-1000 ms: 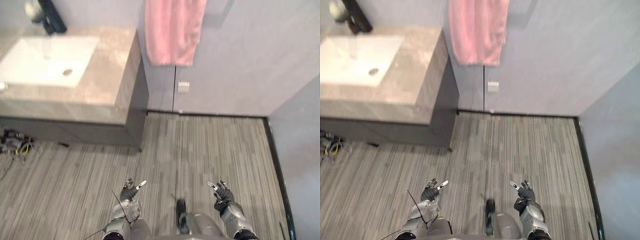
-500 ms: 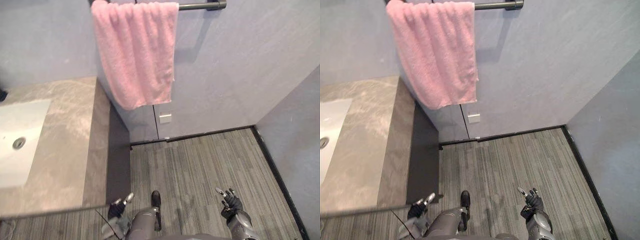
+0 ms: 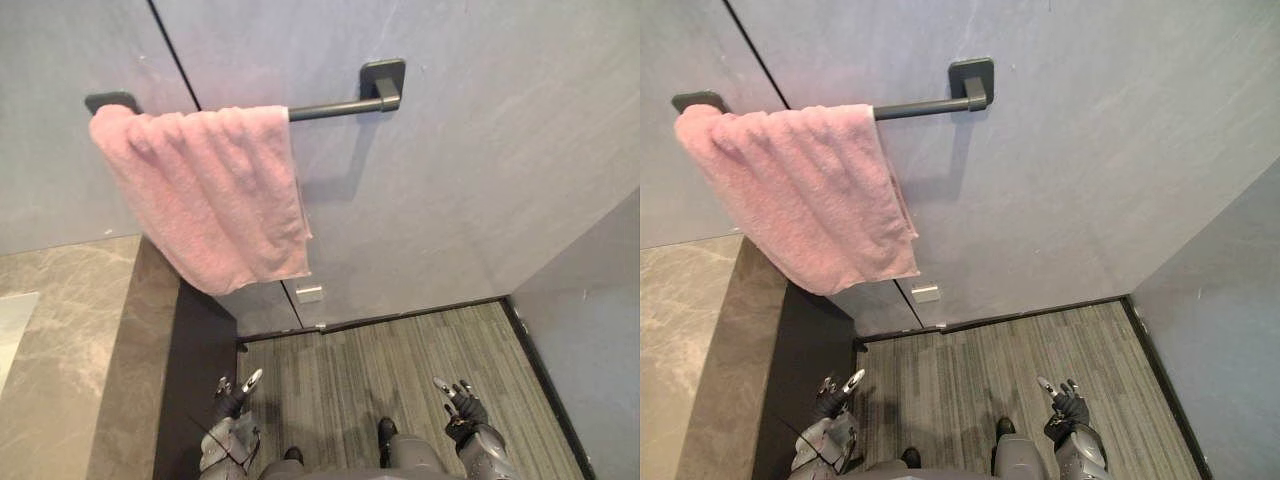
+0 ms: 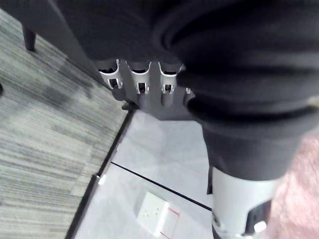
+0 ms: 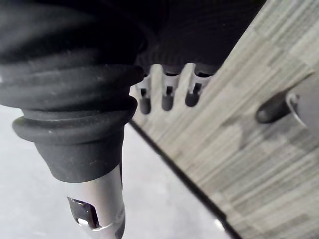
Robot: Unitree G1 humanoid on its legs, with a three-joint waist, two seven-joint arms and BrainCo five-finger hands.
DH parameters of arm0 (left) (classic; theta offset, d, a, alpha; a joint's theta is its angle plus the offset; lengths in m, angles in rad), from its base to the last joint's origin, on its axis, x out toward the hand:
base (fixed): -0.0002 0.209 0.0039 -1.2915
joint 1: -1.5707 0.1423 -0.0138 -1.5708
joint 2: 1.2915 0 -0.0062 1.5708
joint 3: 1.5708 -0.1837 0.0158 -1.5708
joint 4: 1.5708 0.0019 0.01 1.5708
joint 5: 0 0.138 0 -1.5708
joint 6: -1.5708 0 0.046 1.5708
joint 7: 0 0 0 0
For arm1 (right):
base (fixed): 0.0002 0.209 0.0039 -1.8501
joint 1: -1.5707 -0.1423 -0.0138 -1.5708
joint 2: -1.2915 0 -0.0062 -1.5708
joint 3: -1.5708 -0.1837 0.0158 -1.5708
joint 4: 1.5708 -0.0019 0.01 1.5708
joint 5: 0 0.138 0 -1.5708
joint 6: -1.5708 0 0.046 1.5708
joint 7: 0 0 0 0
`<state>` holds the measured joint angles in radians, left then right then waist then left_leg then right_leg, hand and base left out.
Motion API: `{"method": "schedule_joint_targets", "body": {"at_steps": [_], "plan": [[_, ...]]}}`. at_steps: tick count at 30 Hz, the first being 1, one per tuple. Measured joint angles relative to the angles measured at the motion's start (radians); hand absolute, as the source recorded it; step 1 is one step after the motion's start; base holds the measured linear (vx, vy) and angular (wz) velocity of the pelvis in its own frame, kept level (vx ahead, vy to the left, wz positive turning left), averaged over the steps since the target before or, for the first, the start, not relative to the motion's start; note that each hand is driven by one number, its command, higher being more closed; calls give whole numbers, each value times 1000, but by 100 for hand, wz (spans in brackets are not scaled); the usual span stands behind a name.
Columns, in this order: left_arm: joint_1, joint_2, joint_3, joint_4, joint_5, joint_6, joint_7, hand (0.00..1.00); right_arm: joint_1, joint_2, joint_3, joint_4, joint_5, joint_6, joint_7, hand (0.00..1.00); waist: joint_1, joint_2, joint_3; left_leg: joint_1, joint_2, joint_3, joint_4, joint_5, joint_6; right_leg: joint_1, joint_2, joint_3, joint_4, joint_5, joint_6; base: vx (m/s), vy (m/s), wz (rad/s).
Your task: Organize washtable
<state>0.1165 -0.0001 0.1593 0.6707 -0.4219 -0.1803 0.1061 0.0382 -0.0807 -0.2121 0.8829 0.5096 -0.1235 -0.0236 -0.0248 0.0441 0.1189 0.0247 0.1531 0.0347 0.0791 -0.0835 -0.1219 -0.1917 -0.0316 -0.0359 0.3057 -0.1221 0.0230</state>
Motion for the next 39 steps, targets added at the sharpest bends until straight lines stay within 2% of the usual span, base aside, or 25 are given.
{"method": "schedule_joint_targets", "body": {"at_steps": [4,7,10,12,14,17,18,19,21,22,24,25,27,30,36,39], "plan": [[-35,8,1,-86,-33,-4,-5,0,18,-23,-29,-8,0,-6,-1,0,-13,-6,-2,-33,1,-19,32,28,-8,31,-22,-86,22,-39,-19,65,-132,74],[-52,27,11,-185,-52,-9,8,0,35,-5,-65,-49,1,-6,-3,0,-13,-22,-13,-44,-15,57,-6,111,18,41,-57,-141,9,-41,-22,-8,-70,64],[-56,38,96,-307,-60,-36,31,0,54,-6,-62,-127,0,-7,-3,0,-13,-2,-32,-8,-7,106,-84,129,15,65,-42,-181,-4,-41,-23,-74,-26,41],[-67,78,191,-381,-65,-48,57,0,67,-8,-44,-196,0,-19,3,0,-14,7,-44,-1,-2,109,-113,128,15,63,-37,-191,-15,-38,-26,-104,21,14],[-72,123,204,-438,-59,-47,55,0,78,-7,-21,-228,0,-26,8,0,-15,7,-47,0,-2,112,-123,128,14,63,-37,-196,-20,-34,-19,-96,49,10],[-123,174,272,-512,-36,-71,105,0,106,-6,48,-246,-1,-28,27,0,-14,1,-62,-25,1,124,-127,117,13,60,-23,-172,-55,-27,-6,-120,49,-2],[-143,235,308,-524,-33,-85,123,0,123,-5,75,-247,-4,-27,30,0,-13,2,-66,-29,3,132,-129,116,12,59,-16,-157,-73,-19,0,-71,38,-10],[-147,258,320,-524,-32,-91,129,0,127,-4,78,-247,-5,-26,31,0,-13,3,-67,-29,2,134,-131,116,12,59,-16,-154,-78,-13,-1,-22,41,-10],[-173,355,353,-519,-27,-103,137,0,151,-8,91,-247,-8,-26,32,0,-11,19,-76,-33,-3,138,-141,121,19,66,-16,-153,-117,24,-2,7,49,-4],[-181,373,356,-516,-27,-106,137,0,154,-10,95,-247,-8,-26,32,0,-10,22,-79,-35,-4,138,-144,122,20,66,-16,-153,-122,30,-1,36,39,1],[-226,471,351,-456,-28,-114,116,0,158,-12,112,-247,-10,-24,54,0,-10,40,-87,-38,-7,138,-149,132,19,69,-16,-155,-135,45,-9,65,20,4],[-235,488,347,-440,-28,-114,111,0,158,-12,112,-247,-11,-23,57,0,-10,44,-89,-38,-8,138,-149,135,18,69,-17,-155,-136,46,-9,75,11,4],[-279,562,302,-382,-31,-113,72,0,167,-14,112,-247,-11,-23,74,0,-10,51,-92,-27,-11,138,-151,135,18,84,-17,-156,-147,47,-10,84,6,2],[-324,610,263,-348,-43,-112,18,0,167,-18,112,-247,-20,-23,90,0,-11,51,-93,-26,-10,149,-153,135,19,87,-10,-152,-173,59,-10,65,1,-4],[-396,675,190,-233,-74,-106,-40,0,183,-18,114,-247,-30,-22,95,0,-13,50,-92,-29,-11,180,-158,135,19,85,1,-125,-211,87,-10,15,4,-15],[-440,750,132,-181,-77,-98,-76,0,191,-18,115,-247,-30,-22,98,0,-13,43,-87,-33,-11,198,-168,135,19,77,8,-103,-241,111,-8,-24,11,-20]]}}
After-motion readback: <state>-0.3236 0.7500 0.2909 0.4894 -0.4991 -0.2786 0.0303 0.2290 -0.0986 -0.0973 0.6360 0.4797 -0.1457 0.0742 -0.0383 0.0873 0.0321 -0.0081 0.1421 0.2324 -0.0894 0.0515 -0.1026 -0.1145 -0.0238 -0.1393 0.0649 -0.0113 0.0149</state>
